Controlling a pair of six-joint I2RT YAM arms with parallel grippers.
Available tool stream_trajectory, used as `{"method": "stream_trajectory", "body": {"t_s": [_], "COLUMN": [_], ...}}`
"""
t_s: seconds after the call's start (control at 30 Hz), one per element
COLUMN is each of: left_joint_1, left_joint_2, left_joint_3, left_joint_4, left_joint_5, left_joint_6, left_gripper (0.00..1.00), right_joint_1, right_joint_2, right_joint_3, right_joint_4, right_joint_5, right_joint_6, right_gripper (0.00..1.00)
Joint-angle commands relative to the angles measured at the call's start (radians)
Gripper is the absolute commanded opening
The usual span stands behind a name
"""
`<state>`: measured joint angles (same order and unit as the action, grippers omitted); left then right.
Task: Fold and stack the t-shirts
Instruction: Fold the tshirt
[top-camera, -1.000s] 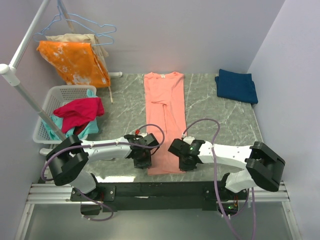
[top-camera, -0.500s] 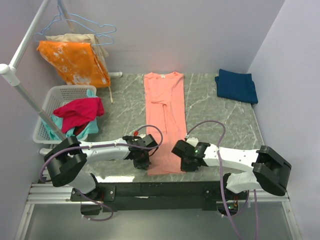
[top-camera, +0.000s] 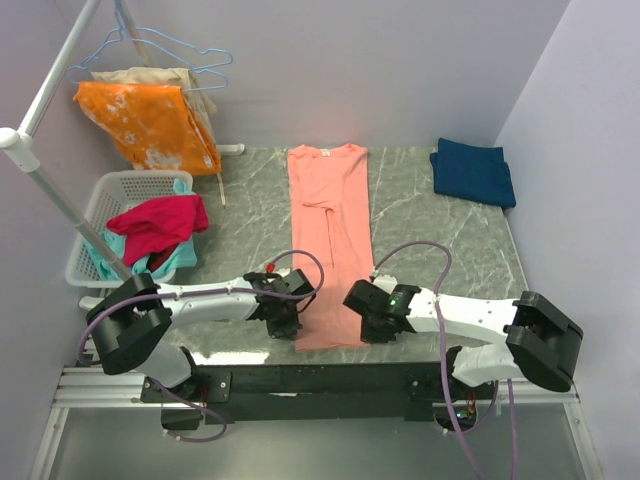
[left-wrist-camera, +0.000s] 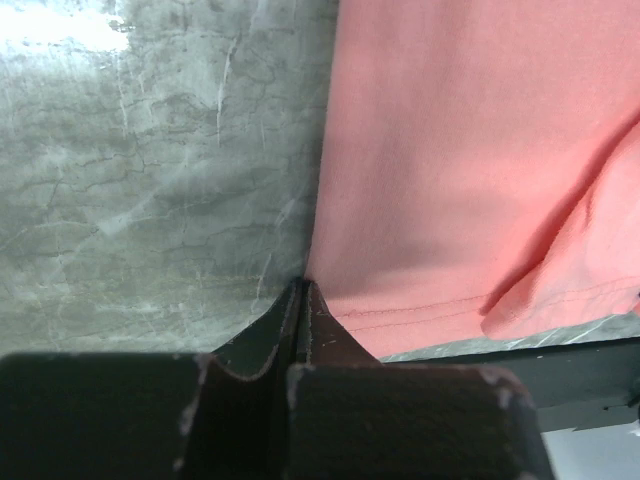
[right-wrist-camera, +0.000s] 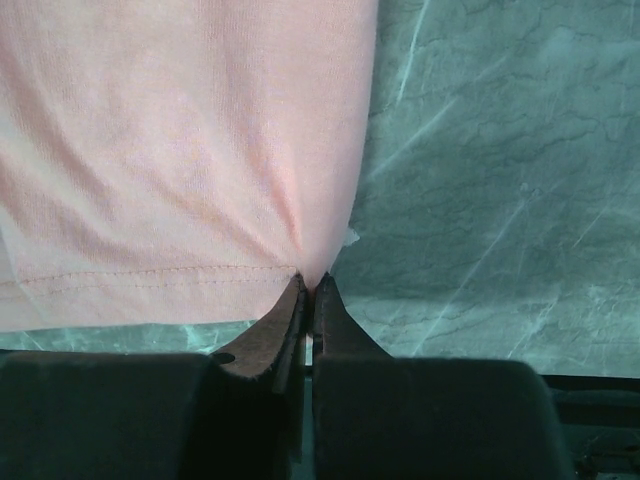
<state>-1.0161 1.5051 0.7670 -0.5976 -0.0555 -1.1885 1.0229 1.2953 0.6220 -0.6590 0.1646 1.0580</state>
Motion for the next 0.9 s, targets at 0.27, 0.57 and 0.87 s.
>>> {"method": "stream_trajectory", "body": {"t_s": [0.27, 0.57, 0.87], "left_joint_1": [-0.030, -0.044, -0.096], "left_joint_2": [-0.034, -0.098, -0.033], "left_joint_3": [-0.078, -0.072, 0.014], "left_joint_4": [-0.053, -0.056, -0.053], "left_joint_5": [-0.017, 0.009, -0.006], "left_joint_6": [0.036, 0.001, -0.019], "left_gripper": [0.55, 0.52, 0.51], "right_joint_1": [0.003, 0.003, 0.003], "right_joint_2": [0.035, 0.071, 0.104], "right_joint_3": [-0.013, 0.021, 0.033], "right_joint_4": [-0.134, -0.117, -0.094], "right_joint_5": [0.038, 0.035, 0.027], "right_joint_6": [-0.006, -0.021, -0.047], "right_gripper": [0.00, 0.00, 0.00]}}
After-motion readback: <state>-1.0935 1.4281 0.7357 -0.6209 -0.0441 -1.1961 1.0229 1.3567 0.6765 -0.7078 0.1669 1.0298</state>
